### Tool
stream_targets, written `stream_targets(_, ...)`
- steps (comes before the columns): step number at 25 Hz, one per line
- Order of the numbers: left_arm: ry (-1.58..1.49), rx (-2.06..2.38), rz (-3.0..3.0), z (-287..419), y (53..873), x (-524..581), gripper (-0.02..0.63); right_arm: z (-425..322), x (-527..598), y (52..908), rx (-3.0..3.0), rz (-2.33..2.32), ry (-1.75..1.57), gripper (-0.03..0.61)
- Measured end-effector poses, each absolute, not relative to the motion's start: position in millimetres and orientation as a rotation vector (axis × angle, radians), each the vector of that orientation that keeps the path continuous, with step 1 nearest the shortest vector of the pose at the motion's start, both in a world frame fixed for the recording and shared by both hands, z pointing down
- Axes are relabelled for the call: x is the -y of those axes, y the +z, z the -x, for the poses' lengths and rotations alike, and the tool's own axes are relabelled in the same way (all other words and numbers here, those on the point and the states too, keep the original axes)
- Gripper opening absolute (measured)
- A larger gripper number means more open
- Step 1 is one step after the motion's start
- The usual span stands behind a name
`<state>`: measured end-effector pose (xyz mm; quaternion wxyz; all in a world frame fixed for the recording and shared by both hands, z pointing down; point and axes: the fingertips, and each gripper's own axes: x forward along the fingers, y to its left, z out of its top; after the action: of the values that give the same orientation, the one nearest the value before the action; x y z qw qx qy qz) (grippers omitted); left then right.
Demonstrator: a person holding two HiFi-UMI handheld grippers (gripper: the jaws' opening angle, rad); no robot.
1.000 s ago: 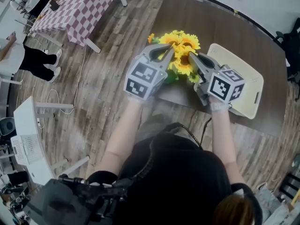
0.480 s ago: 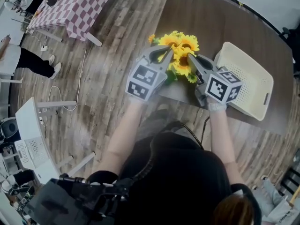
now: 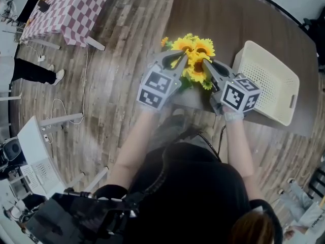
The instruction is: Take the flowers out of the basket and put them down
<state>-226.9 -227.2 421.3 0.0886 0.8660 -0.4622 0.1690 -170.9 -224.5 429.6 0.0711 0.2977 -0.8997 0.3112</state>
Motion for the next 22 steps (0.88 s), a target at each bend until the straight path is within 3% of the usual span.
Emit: stream_targets(22, 0.526, 1.264, -2.563, 225.4, 451.9, 236.7, 0.009, 169.5, 231.7, 461.6, 2.613, -0.989, 1.003, 0.011)
